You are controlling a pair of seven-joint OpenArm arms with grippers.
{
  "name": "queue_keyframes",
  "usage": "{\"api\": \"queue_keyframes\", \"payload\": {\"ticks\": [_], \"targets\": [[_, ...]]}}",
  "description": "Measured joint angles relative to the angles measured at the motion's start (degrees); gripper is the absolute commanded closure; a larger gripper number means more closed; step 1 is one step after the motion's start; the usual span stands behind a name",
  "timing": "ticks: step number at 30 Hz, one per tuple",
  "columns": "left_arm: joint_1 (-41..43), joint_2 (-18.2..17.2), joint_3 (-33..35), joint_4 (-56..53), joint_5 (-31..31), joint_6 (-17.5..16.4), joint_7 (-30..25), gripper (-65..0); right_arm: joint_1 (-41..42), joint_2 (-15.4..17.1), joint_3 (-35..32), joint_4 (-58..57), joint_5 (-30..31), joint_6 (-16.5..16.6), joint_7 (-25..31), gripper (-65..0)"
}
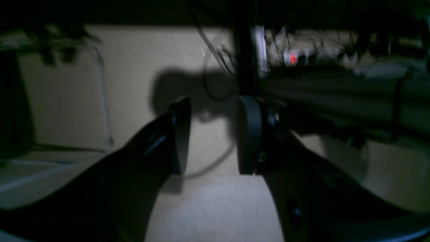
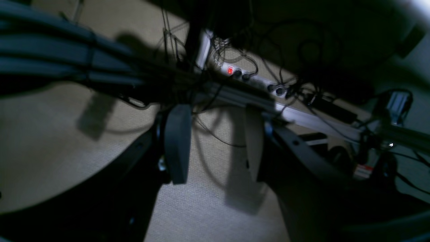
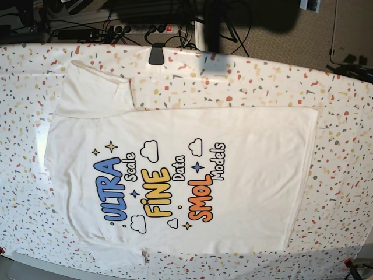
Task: Fold the T-shirt properly
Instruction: 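Move both grippers out from rest toward the white T-shirt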
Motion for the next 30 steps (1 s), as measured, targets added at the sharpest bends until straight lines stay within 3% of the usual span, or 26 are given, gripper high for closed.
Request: {"api": "queue_keyframes", "payload": {"ticks": [7,8,11,13,16,20,26,30], "targets": [[1.4,-1.1,-6.9,15.1,0.0,-1.2,1.3,-22.5,0.7,0.4,11.7,8.8,3.5,0.1,-0.9,-27.4],[1.2,-1.9,-7.0,16.9,0.2,-3.3,1.7,-22.5,1.0,1.0,13.0,9.8,3.3,0.3,-1.0,-27.4],[-0.5,-5.2,-6.9,20.9,2.6,-17.0,1.4,-22.5,2.1,4.8,14.9,13.1,-4.5,0.3,-1.2,-27.4],[-2.0,-7.5,-6.8,22.1,5.0,-21.4,0.8,-22.5,2.2,7.8,14.9,14.8,-12.2,0.3,-1.3,-27.4],[-5.5,-10.6,-6.8,21.8,8.5,-21.4,0.9,-22.6,2.0,12.4,14.9,15.9,-20.1,0.7,-1.6,-27.4],[-9.7,-12.5,-6.9,21.9,13.2,-21.8,-7.0,-23.2,2.0,17.5,14.9,18.1,-24.6,0.6,-0.9,-27.4],[-15.2,-13.1,-6.0,21.7,17.5,-24.1,-8.0,-23.3,2.0,19.3,14.8,19.3,-30.7,0.7,0.4,-27.7],[-18.0,-14.3,-1.9,18.8,19.1,-25.4,-8.5,-32.4,2.0,19.3,14.8,19.3,-34.8,0.7,3.1,-39.9]]}}
